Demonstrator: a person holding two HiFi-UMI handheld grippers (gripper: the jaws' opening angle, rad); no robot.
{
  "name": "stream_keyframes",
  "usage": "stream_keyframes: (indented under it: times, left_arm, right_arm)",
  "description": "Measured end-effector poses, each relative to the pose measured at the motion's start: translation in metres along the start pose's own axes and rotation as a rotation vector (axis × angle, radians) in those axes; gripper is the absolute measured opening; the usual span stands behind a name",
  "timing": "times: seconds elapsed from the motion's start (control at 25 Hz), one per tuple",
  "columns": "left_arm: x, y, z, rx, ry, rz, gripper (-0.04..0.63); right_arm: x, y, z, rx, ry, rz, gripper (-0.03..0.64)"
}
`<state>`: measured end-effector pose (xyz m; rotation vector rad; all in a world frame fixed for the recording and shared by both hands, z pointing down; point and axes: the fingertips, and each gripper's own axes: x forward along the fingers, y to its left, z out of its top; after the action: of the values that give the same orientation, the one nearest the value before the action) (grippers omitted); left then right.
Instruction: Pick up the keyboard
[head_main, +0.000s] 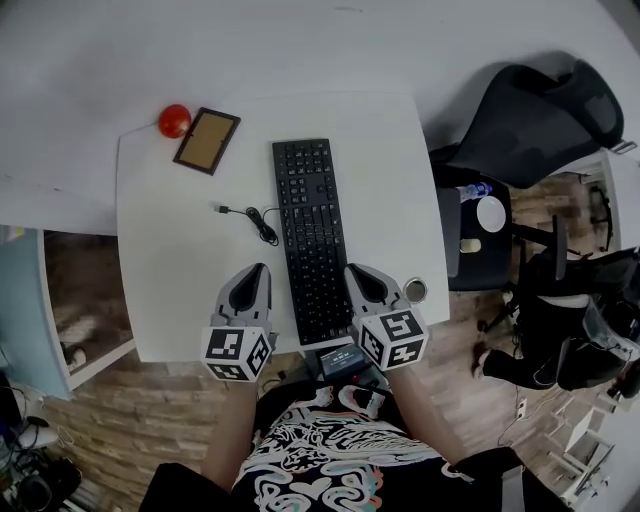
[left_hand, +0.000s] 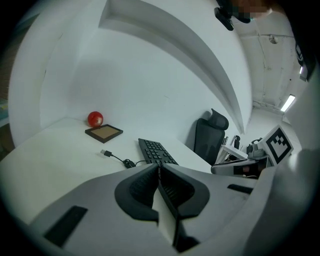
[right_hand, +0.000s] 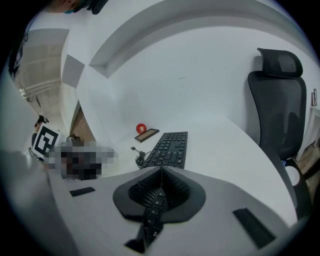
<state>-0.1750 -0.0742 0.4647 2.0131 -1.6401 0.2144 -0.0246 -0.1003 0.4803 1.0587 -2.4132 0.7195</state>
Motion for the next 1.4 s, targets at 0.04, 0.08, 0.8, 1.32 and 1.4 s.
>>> stream_keyframes:
  times: [0.04,0.08,0.8,1.32,1.4]
  left_arm:
    - [0.003,0.000,-0.003,-0.005,0.010,-0.004,0.020]
    - [0.005,-0.002,-0.007,-0.008,0.022,-0.011,0.020]
    - [0.040,-0.011,-0.061,-0.160,0.209,-0.076,0.021]
    - [0.059,-0.027,-0.076,-0.347,0.334,-0.190,0.161]
    - [0.061,-0.028,-0.078,-0.372,0.364,-0.197,0.164]
  right_arm:
    - [0.002,-0.003,-0.002,-0.002,0.009,-0.005,0.029]
    - [0.004,-0.007,-0.004,0.003,0.020,-0.009,0.029]
    - [0.029,-0.033,-0.052,0.213,0.193,0.085,0.032]
    - [0.048,-0.023,-0.058,0.278,0.284,0.194,0.132]
    - [0.049,-0.022,-0.059,0.279,0.296,0.201,0.132]
